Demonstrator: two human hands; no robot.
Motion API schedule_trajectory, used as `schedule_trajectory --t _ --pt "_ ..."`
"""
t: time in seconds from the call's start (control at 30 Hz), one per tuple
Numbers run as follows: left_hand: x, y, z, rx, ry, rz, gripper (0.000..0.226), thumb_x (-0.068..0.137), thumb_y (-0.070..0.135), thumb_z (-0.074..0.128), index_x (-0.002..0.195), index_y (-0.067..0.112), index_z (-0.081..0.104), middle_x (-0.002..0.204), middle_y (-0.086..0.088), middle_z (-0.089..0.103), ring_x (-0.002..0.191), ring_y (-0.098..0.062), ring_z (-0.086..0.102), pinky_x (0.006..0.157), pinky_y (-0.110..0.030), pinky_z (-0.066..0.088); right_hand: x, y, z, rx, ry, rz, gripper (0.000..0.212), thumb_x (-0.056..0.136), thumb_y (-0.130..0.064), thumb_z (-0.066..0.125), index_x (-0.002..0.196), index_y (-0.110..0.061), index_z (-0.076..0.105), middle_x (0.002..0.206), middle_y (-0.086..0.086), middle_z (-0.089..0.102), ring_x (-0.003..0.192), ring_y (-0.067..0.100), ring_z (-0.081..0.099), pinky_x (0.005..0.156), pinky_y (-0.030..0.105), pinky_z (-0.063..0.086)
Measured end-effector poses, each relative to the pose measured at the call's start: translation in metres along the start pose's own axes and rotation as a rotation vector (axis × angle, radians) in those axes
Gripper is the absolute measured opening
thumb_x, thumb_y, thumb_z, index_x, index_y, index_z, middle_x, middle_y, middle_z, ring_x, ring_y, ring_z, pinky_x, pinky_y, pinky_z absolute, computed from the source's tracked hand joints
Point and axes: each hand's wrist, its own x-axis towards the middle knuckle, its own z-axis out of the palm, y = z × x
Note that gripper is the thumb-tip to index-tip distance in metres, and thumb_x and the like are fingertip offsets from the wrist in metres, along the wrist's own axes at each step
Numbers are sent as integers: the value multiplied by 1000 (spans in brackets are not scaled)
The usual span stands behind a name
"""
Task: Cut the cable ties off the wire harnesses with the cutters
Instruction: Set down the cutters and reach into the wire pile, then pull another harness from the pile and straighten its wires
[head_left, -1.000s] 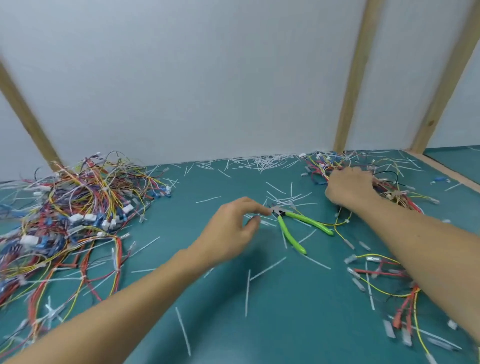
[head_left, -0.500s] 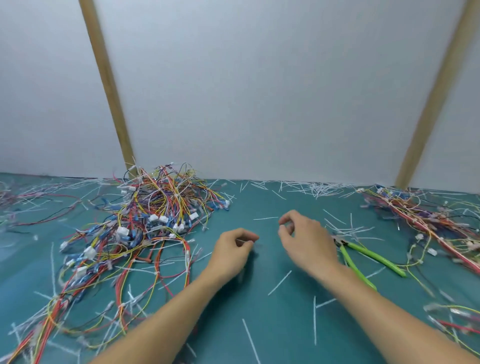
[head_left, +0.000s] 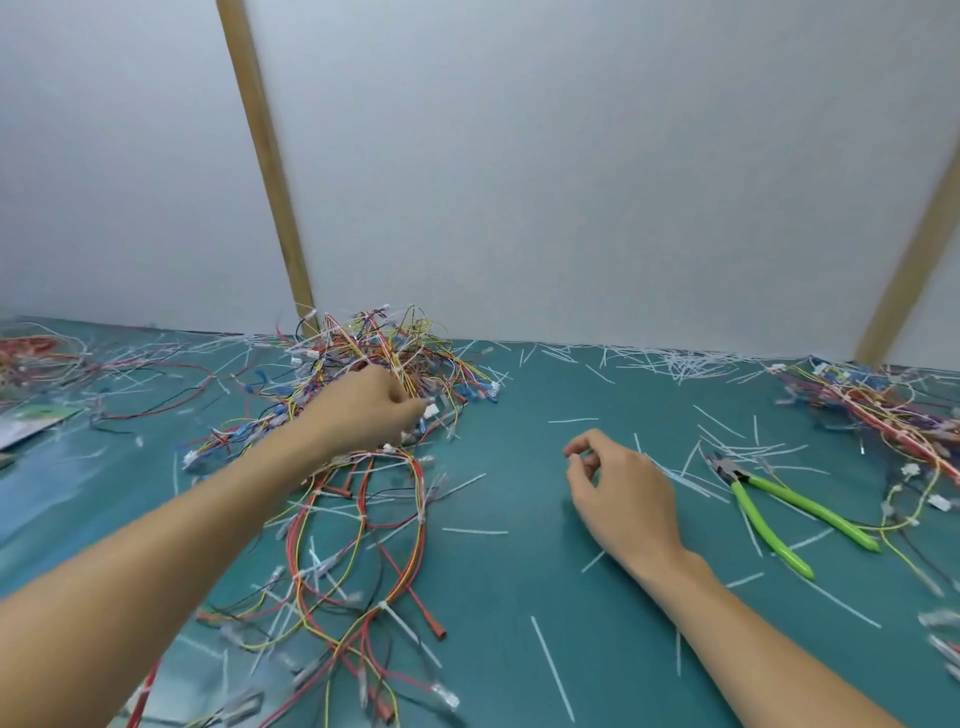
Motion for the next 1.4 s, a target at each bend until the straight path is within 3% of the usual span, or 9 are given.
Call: schedule_trajectory --t 0.17,0.3,0.53,0.63,0.77,0.93,1.1,1.27,1.4 --pt "-9 -14 37 256 -349 -93 55 91 61 58 66 15 77 61 6 73 53 -9 65 69 -27 58 -3 -1 -2 15 -11 21 10 95 -23 59 92 -30 66 71 -19 63 66 13 58 62 32 45" --pt "-8 -7 49 149 -331 -112 42 88 34 67 51 14 62 46 4 55 49 -19 51 54 -26 44 -4 1 -3 29 -7 34 11 95 -24 58 91 -31 66 71 -20 63 65 8 57 58 29 38" --pt "0 56 -25 -745 490 -101 36 99 26 50 69 9 61 56 -2 52 45 -16 42 50 -22 32 0 2 -2 118 65 23 12 97 -30 61 86 -31 67 67 -19 60 56 5 53 54 26 35" --pt "-13 98 -7 -618 181 38 44 98 27 57 56 13 56 39 8 51 29 -5 38 34 -11 25 4 -7 -8 498 88 76 38 96 -54 54 82 -23 70 63 -11 62 52 8 46 54 29 37" --pt "-23 129 55 -504 -183 119 40 96 32 57 67 8 70 71 -16 73 41 -15 48 35 -14 30 10 -14 -26 1064 -276 389 72 88 -78 44 80 -13 73 71 5 70 59 13 59 50 25 41" --pt "-24 116 68 -325 -420 175 30 98 21 48 93 7 74 80 -3 78 41 -10 57 36 -15 32 2 -2 -28 970 -509 366 24 102 -27 57 100 -9 74 77 5 68 66 21 63 54 25 50" --pt "-12 55 27 -176 301 248 23 93 34 56 79 25 72 66 13 71 58 -4 63 56 -24 45 6 -8 -26 1018 -470 456 16 103 -16 53 96 -14 67 63 -3 47 39 7 26 36 17 26" --pt "-7 -25 35 -185 88 72 45 104 44 45 87 13 72 78 -2 72 75 -25 68 69 -37 51 15 -8 -46 1168 -433 343 25 98 -18 55 80 -21 72 61 -8 23 48 6 14 41 17 9" --pt "-17 -50 34 -305 338 114 61 98 59 44 68 15 73 46 4 58 37 -6 42 44 -24 34 23 -7 -54 1350 -246 403 19 98 -17 54 89 -13 70 64 -6 19 44 4 15 37 17 9"
